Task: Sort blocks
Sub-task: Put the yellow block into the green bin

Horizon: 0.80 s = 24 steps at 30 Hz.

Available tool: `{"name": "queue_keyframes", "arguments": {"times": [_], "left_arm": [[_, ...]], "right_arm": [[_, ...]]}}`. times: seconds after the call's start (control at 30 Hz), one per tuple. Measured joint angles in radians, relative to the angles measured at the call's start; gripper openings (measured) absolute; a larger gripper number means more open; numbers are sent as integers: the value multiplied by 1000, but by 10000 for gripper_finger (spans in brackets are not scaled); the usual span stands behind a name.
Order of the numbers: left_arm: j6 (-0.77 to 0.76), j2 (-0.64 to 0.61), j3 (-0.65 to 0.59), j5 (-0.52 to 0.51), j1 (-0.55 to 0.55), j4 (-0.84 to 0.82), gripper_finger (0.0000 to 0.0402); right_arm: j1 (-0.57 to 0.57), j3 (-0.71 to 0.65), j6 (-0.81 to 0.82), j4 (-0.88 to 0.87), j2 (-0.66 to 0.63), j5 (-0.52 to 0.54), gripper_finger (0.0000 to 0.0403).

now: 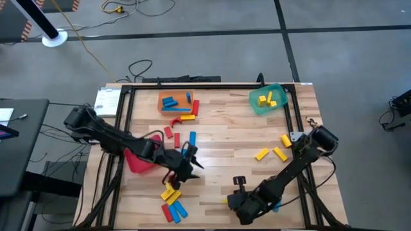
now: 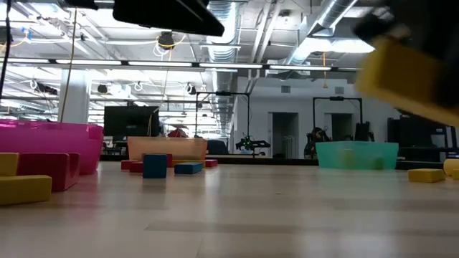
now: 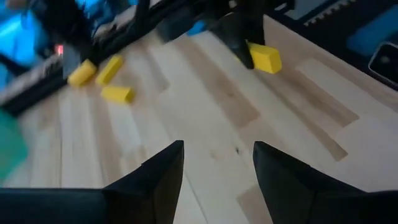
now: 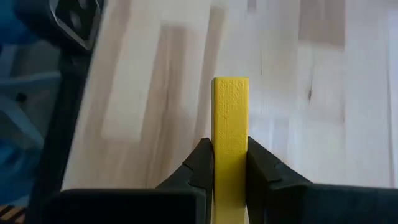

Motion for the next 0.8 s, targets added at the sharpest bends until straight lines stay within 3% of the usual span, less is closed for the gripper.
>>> {"name": "queue_keyframes", "arguments": {"times": [0.17,0.4,0.6,0.8], "left_arm": [[148,47,2,0,-44,94,180],[153,44,3,-14,-55,164,179],[282,43,3,-42,-102,214,179],[423,39,3,-167,-163,223,179]], "right_arm": [[-30,38,-113,57,0,-2,62],[-73,106,-243,63,0,19,62],[-105,171,-367,64,0,18,62],[-119,203,-430,60,-41,16,62]]}}
